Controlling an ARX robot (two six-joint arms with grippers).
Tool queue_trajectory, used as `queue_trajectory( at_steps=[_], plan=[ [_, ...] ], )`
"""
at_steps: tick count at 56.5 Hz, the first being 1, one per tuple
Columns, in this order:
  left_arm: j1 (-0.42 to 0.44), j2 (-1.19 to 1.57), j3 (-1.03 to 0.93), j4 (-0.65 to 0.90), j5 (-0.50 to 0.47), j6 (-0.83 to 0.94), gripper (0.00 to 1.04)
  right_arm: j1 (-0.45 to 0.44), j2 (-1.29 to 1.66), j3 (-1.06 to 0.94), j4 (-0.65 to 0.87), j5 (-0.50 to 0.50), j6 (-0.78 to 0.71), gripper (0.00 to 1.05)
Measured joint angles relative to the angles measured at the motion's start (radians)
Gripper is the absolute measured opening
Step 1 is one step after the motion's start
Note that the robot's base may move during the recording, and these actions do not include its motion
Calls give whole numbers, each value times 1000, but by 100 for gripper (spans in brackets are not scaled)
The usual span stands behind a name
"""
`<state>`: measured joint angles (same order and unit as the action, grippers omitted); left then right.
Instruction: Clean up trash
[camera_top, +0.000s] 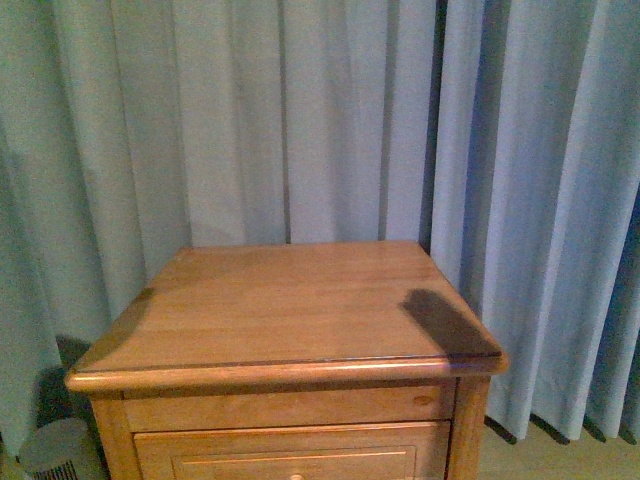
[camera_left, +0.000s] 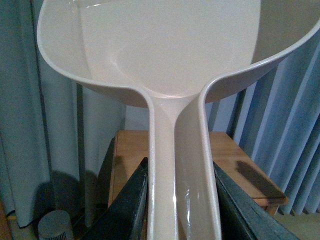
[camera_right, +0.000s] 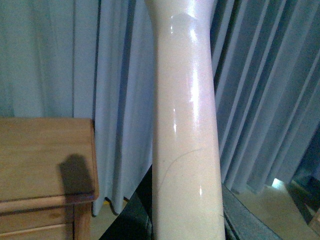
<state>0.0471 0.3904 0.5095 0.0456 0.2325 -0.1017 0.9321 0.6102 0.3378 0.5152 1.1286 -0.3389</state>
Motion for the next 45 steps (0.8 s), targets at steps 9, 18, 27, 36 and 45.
queue_trajectory(
  at_steps=[9,18,27,36,45],
  plan=[
    [0,0,0,0,0,0,29,-29,-32,-39,8,-2,10,19],
    [0,0,0,0,0,0,29,-49,-53,-48,50,1,6,19],
    [0,0,0,0,0,0,29,-76,-79,-72,79,6,1,19],
    [0,0,0,0,0,0,29,-101,-110,-72,36,5,10,19],
    [0,0,0,0,0,0,29,-112,-124,-70,-71,5,58,19]
  ],
)
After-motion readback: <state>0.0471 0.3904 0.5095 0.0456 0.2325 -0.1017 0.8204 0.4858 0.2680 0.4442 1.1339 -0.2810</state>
